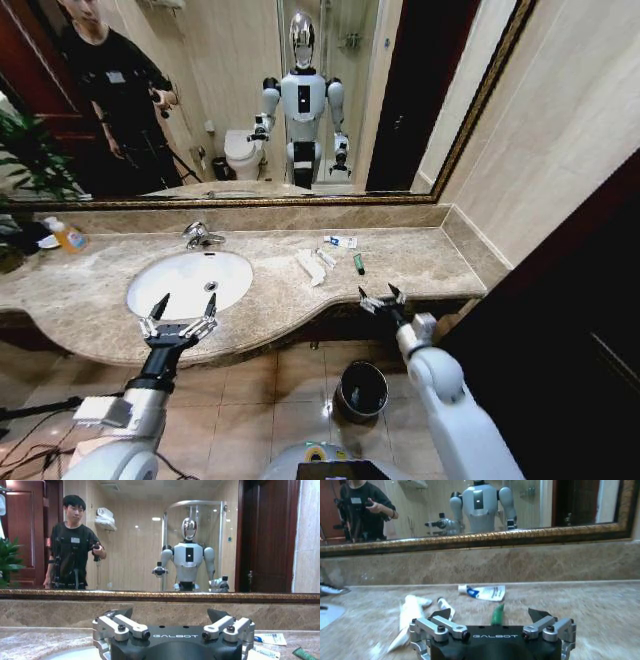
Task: Pick up the trash from the sink and place it in the trash bin.
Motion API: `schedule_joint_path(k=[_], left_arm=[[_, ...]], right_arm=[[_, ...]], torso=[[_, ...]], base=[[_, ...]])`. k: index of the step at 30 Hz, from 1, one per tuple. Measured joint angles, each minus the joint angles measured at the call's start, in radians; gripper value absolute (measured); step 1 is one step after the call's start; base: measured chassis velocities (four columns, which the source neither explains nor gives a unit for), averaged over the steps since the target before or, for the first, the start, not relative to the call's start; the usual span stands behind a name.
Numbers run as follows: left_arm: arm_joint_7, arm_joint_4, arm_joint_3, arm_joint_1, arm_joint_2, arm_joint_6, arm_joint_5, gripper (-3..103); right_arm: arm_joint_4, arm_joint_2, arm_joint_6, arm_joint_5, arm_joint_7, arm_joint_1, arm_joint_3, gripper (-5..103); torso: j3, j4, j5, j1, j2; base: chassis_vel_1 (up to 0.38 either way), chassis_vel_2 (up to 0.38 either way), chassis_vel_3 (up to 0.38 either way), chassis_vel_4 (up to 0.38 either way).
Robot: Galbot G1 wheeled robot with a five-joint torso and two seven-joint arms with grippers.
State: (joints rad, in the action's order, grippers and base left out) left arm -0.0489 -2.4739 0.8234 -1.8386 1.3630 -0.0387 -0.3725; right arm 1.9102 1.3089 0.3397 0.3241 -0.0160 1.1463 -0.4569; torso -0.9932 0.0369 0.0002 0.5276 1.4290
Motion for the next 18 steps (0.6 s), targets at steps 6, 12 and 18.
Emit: schedule_joint_path(k=[6, 12, 18], left_arm=[[0.0, 0.0, 0.0, 0.0, 0.0, 0.0, 0.0, 100], [0.0, 0.0, 0.0, 0.0, 0.0, 0.0, 0.0, 100], [0.0, 0.0, 0.0, 0.0, 0.0, 0.0, 0.0, 100]], right_arm=[[-0.191, -0.005, 0.01, 0.015, 0.015, -0.166, 0.057, 100], [-0.303, 0.008, 0.016, 0.02, 0.026, -0.243, 0.083, 100], [-0.36, 0.016, 0.019, 0.021, 0.034, -0.279, 0.099, 93]], torso=[[0.0, 0.0, -0.0002, 0.0, 0.0], [0.0, -0.0001, -0.0002, 0.0, 0.0], [0.0, -0.0001, -0.0002, 0.0, 0.0]], base=[[0.0, 0.0, 0.0, 0.0], [0.0, 0.0, 0.0, 0.0], [0.0, 0.0, 0.0, 0.0]])
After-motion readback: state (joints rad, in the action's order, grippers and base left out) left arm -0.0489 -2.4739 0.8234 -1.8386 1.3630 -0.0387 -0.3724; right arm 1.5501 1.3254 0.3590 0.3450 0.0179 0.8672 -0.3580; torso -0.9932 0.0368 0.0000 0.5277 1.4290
